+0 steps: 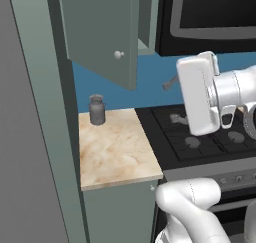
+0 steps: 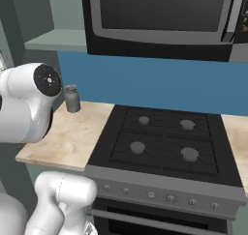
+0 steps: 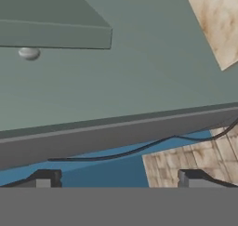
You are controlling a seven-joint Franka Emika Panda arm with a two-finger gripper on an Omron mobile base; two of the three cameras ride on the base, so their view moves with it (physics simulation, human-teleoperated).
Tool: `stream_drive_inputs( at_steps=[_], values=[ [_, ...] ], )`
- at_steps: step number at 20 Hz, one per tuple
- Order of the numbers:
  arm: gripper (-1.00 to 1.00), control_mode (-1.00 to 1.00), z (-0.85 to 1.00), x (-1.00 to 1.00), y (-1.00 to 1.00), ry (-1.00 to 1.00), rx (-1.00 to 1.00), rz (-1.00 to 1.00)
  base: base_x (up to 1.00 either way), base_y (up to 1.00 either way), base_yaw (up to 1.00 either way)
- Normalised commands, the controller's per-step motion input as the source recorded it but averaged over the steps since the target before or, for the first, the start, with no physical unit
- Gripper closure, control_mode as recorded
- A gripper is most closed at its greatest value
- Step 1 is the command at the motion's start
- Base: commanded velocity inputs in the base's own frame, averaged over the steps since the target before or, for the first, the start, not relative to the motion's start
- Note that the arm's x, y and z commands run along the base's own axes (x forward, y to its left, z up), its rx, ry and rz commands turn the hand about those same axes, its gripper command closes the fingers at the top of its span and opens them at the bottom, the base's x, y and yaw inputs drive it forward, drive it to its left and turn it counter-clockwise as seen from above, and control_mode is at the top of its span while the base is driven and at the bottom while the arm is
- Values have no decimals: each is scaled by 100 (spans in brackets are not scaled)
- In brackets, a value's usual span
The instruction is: Close all open cabinet doors.
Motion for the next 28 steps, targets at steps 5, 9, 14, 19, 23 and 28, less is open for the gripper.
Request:
stream_drive_inputs(
  at_steps=[5,9,14,19,23,28],
  values=[
    [-100,-100,12,-6,18,0,0,0,0,0,0],
    [-100,-100,10,0,22,0,0,0,0,0,0],
    [-100,-100,11,0,18,0,0,0,0,0,0],
    [-100,-100,4,23,36,-4,0,-10,0,0,0],
    [-100,-100,6,17,37,-3,0,-26,0,0,0],
    [-100,-100,9,32,36,-3,0,-27,0,0,0]
  ],
)
